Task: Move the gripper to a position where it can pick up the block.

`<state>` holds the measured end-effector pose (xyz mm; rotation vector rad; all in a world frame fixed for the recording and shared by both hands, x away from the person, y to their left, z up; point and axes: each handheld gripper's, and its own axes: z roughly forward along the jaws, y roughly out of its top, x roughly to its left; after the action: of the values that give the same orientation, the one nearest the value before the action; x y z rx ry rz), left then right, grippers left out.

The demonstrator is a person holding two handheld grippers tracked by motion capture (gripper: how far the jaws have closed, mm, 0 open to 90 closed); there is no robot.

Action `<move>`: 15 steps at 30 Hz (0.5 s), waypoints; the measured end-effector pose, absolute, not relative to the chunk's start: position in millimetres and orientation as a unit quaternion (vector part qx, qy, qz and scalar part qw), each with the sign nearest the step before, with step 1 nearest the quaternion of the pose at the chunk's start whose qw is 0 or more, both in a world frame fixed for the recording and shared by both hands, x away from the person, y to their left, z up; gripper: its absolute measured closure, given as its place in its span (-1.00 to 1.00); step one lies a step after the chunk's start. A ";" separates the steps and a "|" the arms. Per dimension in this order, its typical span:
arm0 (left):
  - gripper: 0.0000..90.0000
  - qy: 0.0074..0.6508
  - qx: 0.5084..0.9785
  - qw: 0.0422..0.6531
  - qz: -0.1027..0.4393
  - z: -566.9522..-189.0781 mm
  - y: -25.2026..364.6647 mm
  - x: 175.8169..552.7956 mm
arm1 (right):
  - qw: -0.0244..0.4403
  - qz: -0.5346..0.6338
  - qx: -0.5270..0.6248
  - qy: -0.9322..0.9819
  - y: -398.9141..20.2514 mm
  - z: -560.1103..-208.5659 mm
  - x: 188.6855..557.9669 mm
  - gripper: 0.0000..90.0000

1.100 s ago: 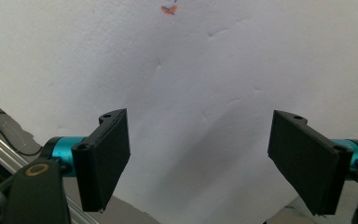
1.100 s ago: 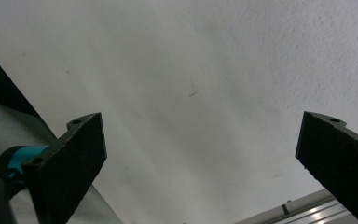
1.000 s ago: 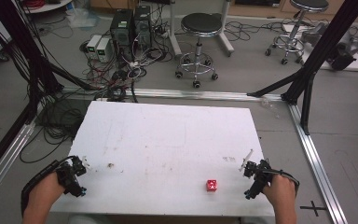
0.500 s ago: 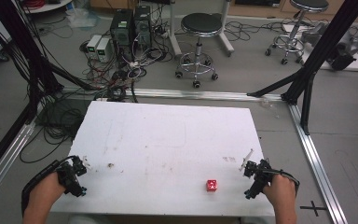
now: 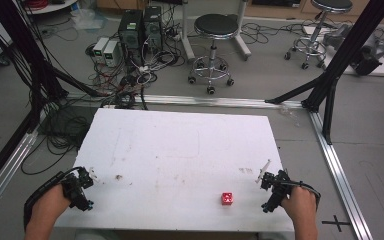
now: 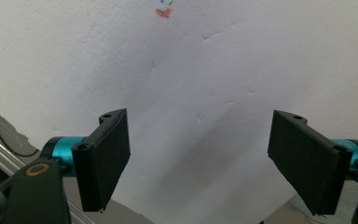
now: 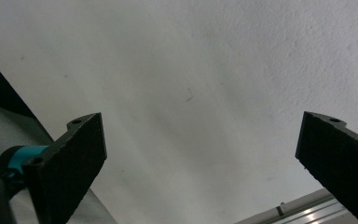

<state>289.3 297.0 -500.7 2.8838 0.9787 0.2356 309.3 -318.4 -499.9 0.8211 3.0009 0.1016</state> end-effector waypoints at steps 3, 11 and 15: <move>-0.53 0.321 0.942 0.047 0.080 -501.5 296.6 289.1 | 0.017 0.034 0.255 0.966 -317.3 -500.0 309.7 -0.98; -0.53 0.321 0.943 0.048 0.079 -500.7 295.0 288.8 | 0.027 0.035 0.225 0.973 -308.2 -499.5 310.7 -0.98; -0.53 0.319 0.944 0.047 0.077 -500.2 295.6 289.1 | 0.032 0.030 0.197 0.979 -298.0 -498.1 311.2 -0.98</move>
<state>289.1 295.6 -500.2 2.8789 0.9719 0.2357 311.2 -298.0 -498.1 0.6076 3.0149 0.0934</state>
